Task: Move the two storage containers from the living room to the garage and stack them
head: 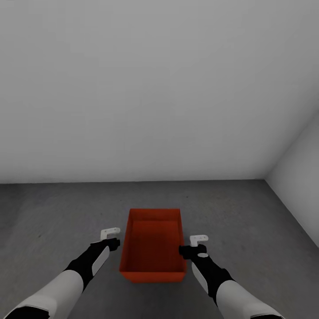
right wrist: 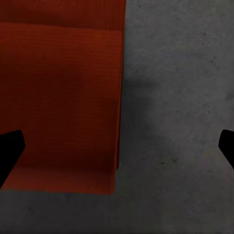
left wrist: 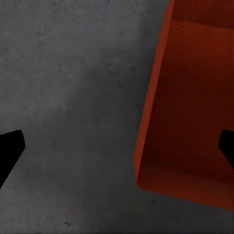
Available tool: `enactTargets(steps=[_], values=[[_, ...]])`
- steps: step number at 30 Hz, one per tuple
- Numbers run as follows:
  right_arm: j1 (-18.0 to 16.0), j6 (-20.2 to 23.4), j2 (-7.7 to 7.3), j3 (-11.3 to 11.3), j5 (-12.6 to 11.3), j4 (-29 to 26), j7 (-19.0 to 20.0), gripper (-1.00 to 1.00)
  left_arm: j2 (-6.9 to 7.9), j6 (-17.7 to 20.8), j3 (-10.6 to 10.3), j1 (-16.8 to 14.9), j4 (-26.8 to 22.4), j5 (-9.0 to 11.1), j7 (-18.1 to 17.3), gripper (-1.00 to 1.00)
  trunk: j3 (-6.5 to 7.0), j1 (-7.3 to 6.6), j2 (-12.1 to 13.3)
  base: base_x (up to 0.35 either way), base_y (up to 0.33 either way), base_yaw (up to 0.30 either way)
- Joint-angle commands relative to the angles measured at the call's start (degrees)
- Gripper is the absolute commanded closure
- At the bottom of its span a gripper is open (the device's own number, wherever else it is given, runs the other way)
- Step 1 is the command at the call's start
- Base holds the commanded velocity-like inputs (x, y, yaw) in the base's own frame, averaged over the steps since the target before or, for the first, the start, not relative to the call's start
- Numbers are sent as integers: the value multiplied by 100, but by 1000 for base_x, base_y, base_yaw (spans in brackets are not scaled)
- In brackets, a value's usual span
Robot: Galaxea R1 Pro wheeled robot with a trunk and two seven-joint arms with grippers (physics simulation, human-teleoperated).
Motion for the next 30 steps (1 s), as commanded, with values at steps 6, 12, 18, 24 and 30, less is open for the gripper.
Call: enactTargets(steps=[6, 12, 18, 24, 30], values=[[-1, 46, 4, 33, 28, -12, -36, -100, 2, 27, -42, -1, -9, 51, 46, -100, -5, 0, -4, -241, 0, 0], [-1, 53, 8, 33, 22, -10, -36, -100, 3, 27, -41, -1, -9, 51, 46, -100, -5, 0, -4, -330, 0, 0], [-1, 47, 4, 32, 22, -8, -36, -100, 3, 27, -43, -1, -10, 51, 46, -100, -5, 0, -4, -335, 0, 0], [-1, 46, 8, 33, 27, -14, -36, -100, 3, 27, -43, -1, -7, 51, 46, -100, -5, 0, -4, -335, 0, 0], [-1, 46, 9, 33, 30, -15, -30, -100, 3, 27, -43, -1, -4, 51, 46, -100, -5, 0, -4, -335, 0, 0]])
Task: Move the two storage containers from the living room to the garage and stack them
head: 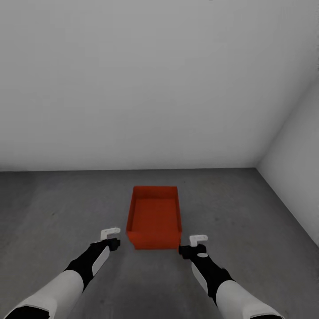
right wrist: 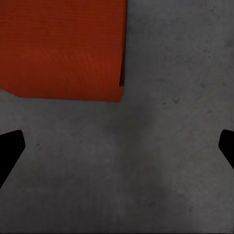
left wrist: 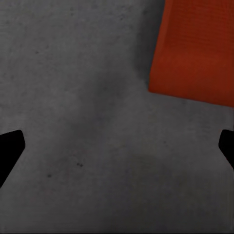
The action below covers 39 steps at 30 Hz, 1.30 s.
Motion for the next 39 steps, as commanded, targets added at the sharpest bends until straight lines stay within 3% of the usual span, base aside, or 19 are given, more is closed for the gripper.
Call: enactTargets(steps=[1, 8, 32, 35, 39], values=[[-1, 46, -2, 33, 28, -9, -34, -100, 5, 27, -43, -1, -12, 48, 45, -100, -6, -3, -5, -333, 0, 0], [-1, 46, -6, 40, 28, -6, -20, -100, 26, 27, -43, -1, 13, 42, 45, -100, -6, -3, -5, -180, 0, 0], [-16, 106, -15, 33, 30, 76, -11, -100, 88, 58, -36, -3, 225, 57, 37, -100, 88, -3, -5, -6, 0, 0], [-27, 102, -26, 33, 31, 126, -18, -100, 112, 81, -35, -2, 343, 72, 42, -100, 88, -3, -5, 0, 0, 0], [-21, 88, -44, 33, 54, 205, -13, -100, 163, 40, -30, -2, 982, 92, 5, -100, 89, -3, -5, 0, 0, 0]])
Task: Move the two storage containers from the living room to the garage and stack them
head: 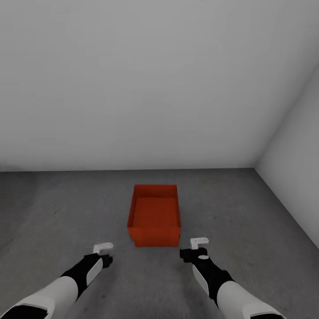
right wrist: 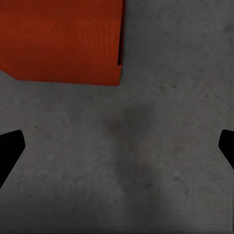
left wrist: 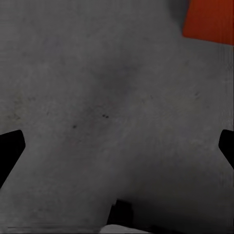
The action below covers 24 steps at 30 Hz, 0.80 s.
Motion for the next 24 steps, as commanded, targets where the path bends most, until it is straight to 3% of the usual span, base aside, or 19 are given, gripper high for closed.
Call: enactTargets(steps=[1, 3, 8, 11, 24], values=[[-1, 53, -5, 33, 34, -5, -33, -100, 15, 23, -49, -1, 114, 74, 28, -100, -5, 1, -4, 0, 0, 0], [4, 62, -9, 33, 41, 9, -31, -100, 47, 3, -42, -1, 446, 183, 9, -100, -5, 1, -4, 0, 0, 0], [9, 67, -16, 33, 48, 62, -27, -100, 204, -244, -37, -1, 1005, 726, -13, -100, -5, 1, -4, 0, 0, 0], [10, 68, -18, 33, 48, 92, -25, -100, 263, -399, -36, -1, 1235, 875, -18, -100, -5, 1, -4, 0, 0, 0], [10, 70, -4, 36, 49, 115, -20, -100, 312, -542, -36, -1, 1442, 978, -18, -100, -5, 1, -4, 0, 0, 0]])
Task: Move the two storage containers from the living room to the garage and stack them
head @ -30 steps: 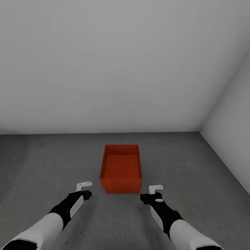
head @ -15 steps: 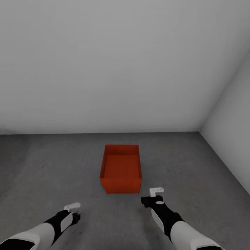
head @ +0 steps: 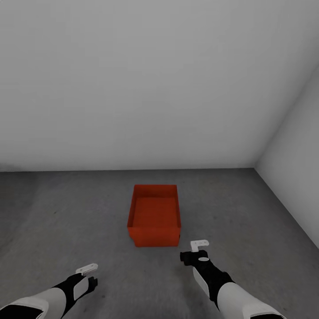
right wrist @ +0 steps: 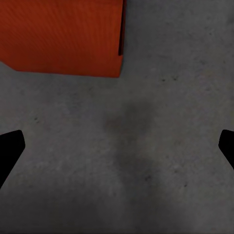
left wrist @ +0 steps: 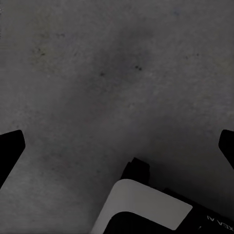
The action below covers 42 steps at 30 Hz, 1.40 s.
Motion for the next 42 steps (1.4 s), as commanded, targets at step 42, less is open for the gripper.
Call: enactTargets(steps=[42], values=[[2344, -1315, -568, 56, 26, 1753, -100, -100, -21, -276, -49, 1114, 2, 6, 20, -100, 48, 1, -4, 0, 0, 0]])
